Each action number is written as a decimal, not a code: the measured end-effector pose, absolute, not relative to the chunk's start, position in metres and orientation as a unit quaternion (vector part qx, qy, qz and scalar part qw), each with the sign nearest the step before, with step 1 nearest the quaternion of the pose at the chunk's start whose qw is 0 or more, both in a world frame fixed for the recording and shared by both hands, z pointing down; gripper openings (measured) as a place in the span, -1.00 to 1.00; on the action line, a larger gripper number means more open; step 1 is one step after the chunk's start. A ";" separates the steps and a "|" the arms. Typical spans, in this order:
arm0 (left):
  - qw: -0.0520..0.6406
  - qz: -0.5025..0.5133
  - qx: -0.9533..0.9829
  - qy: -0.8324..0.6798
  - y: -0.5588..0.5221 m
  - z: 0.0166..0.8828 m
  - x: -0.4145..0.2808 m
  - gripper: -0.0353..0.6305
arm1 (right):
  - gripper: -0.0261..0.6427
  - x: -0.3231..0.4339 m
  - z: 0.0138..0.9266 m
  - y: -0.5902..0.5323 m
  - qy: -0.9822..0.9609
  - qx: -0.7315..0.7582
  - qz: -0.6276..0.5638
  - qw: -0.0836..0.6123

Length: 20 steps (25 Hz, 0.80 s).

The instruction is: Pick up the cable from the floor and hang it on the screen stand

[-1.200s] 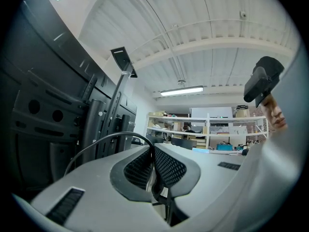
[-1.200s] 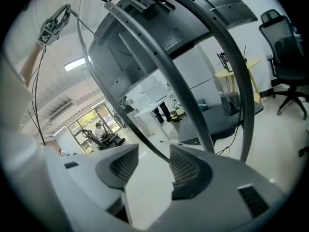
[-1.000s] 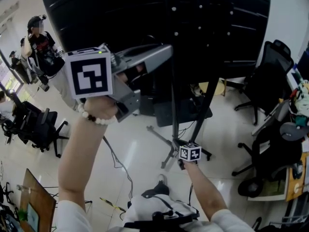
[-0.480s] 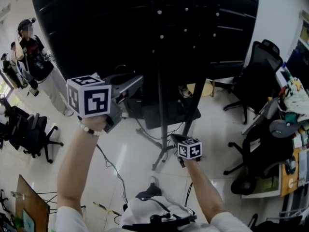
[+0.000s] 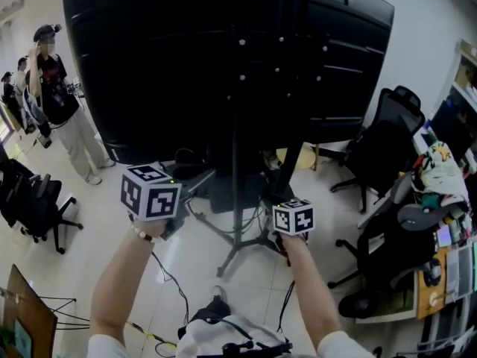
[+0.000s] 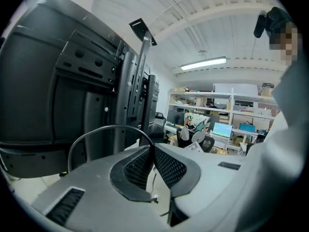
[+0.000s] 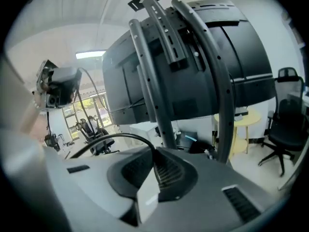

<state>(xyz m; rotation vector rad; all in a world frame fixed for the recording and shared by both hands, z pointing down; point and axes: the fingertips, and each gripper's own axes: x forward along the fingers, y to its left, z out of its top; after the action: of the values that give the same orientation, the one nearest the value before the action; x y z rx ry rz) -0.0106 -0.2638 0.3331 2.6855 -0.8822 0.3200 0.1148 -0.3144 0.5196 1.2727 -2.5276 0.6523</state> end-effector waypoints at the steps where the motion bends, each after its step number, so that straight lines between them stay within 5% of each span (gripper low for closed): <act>1: 0.152 0.114 0.932 -0.308 -0.263 0.340 -0.009 -0.85 | -0.87 0.117 0.507 -0.318 -0.865 0.439 0.210 0.121; 20: 0.121 0.213 0.933 -0.264 -0.286 0.397 0.029 -0.85 | -0.86 0.110 0.287 -0.386 -0.870 0.483 -0.001 0.098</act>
<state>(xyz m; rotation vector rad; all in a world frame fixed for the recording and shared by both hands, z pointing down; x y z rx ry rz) 0.0286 -0.2857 0.3969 2.7250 -0.7704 0.6216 0.1105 -0.3856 0.2871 1.4291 -2.5747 -0.0040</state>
